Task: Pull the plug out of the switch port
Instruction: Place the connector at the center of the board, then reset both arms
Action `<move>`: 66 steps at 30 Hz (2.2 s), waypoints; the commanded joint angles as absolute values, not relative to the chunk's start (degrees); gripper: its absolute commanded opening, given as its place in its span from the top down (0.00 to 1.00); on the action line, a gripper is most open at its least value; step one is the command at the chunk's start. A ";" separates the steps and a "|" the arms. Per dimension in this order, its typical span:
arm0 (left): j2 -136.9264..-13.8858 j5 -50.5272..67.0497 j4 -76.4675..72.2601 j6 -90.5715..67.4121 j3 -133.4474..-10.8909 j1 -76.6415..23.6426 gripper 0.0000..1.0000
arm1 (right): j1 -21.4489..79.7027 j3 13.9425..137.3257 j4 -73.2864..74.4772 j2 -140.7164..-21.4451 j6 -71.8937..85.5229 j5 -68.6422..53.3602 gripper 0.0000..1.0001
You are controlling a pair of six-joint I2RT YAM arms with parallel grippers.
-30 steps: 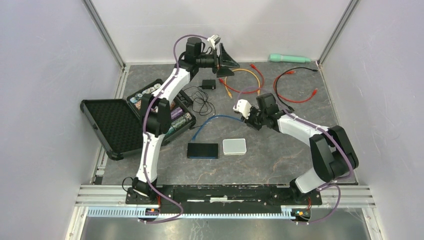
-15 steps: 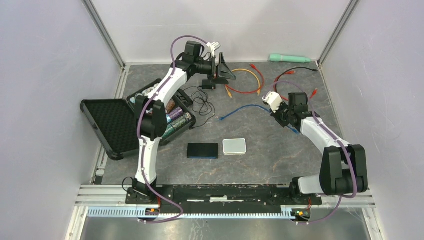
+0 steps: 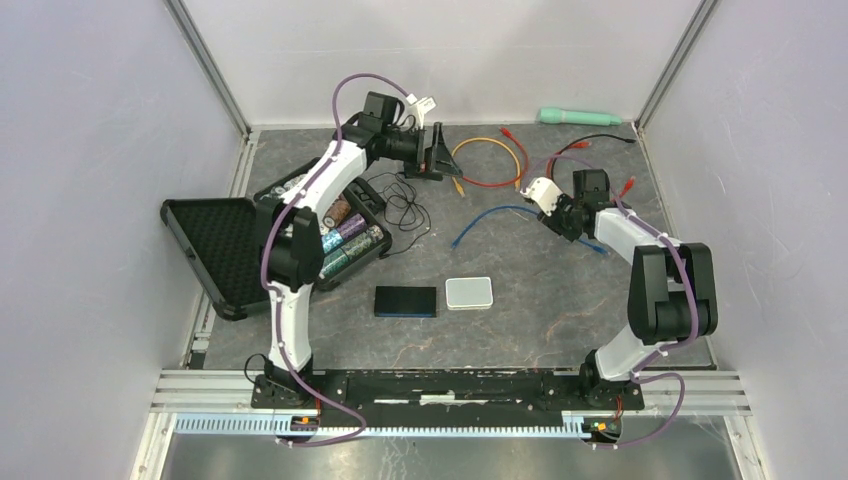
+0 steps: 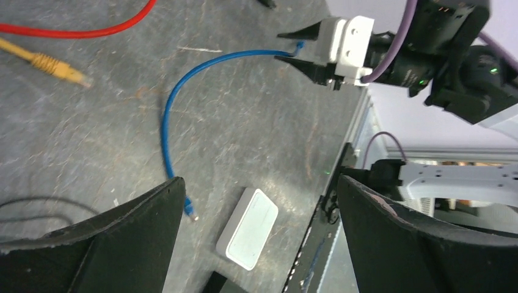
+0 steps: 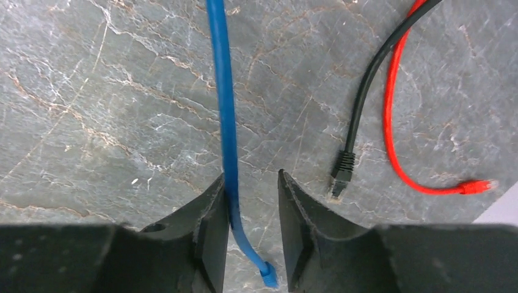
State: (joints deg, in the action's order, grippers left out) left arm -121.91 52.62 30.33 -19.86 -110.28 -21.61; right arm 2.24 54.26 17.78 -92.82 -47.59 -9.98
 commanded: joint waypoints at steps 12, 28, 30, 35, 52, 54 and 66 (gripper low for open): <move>-106.51 35.35 33.29 -5.18 -101.58 -18.23 0.00 | 2.18 56.20 16.51 -84.29 -44.20 -13.44 0.09; -86.61 21.51 15.70 -3.16 -77.05 -12.63 0.00 | 2.18 50.85 3.66 -70.84 -23.22 -13.17 0.02; -83.08 21.74 11.04 -1.55 -72.18 -12.51 0.00 | 2.13 48.22 1.97 -69.88 -22.70 -14.45 0.02; -74.28 17.88 6.73 -0.09 -64.02 -12.41 0.00 | 2.15 43.16 2.29 -66.31 -21.76 -15.00 0.02; -60.37 8.76 16.31 1.15 -57.42 -12.09 0.00 | 2.11 46.04 13.46 -56.68 -21.81 -17.18 0.02; -58.17 9.28 15.78 0.97 -55.91 -12.04 0.00 | 2.16 46.42 13.03 -56.26 -20.64 -17.73 0.02; -43.96 10.27 5.39 2.26 -42.82 -11.66 0.00 | 2.08 30.84 1.51 -40.95 -22.18 -13.05 0.02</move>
